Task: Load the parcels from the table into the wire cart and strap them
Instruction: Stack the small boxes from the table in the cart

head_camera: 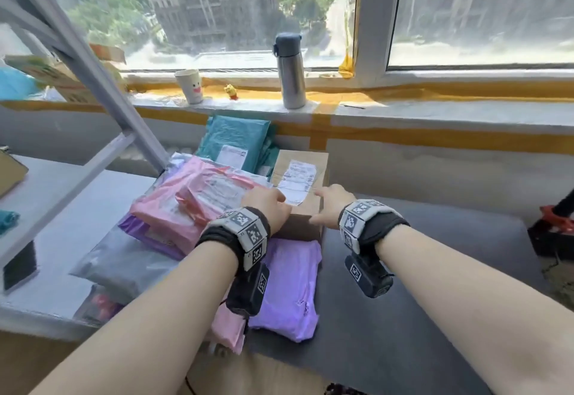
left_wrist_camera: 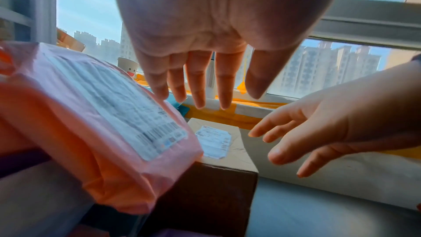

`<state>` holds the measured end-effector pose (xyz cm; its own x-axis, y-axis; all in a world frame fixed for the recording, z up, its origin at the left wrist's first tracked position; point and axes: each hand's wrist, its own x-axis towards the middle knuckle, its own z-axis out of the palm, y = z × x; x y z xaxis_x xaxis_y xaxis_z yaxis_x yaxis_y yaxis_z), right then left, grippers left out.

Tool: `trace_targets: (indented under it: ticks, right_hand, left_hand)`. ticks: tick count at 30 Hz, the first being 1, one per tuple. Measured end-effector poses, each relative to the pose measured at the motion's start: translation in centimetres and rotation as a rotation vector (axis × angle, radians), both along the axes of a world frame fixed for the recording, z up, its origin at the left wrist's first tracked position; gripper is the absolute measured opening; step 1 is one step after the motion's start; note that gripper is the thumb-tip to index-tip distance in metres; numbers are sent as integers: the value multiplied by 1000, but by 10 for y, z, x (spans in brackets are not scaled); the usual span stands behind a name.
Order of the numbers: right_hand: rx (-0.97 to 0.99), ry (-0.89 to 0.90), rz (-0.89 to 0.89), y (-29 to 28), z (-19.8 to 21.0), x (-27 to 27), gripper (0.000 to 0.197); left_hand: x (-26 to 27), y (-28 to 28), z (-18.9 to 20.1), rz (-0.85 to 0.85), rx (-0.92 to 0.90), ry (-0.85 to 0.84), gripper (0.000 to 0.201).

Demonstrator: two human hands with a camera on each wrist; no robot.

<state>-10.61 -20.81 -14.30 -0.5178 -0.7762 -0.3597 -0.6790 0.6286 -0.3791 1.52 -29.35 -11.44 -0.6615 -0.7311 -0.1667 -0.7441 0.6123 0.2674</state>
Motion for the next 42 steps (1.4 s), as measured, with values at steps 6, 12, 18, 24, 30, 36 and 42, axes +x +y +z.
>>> trace_targets:
  ticks: [6, 12, 18, 24, 30, 36, 42]
  right_hand:
    - [114, 71, 176, -48, -43, -2, 87]
    - [111, 133, 193, -51, -59, -18, 74]
    - [163, 134, 87, -35, -45, -38, 61]
    - [177, 133, -26, -11, -40, -47, 44]
    - [104, 173, -125, -5, -34, -31, 31]
    - [-130, 13, -442, 1, -52, -38, 76]
    - [71, -237, -387, 12, -68, -69, 88]
  left_hand:
    - [-11, -31, -5, 22, -184, -432, 57]
    - [-10, -40, -16, 92, -68, -503, 95]
    - [-14, -11, -31, -55, -82, -424, 63]
    - [-15, 13, -63, -183, -47, -463, 52]
    - [-18, 15, -70, -179, -65, -392, 46]
    - [-44, 0, -57, -163, -2, -91, 34]
    - [-79, 2, -45, 63, 344, -100, 41]
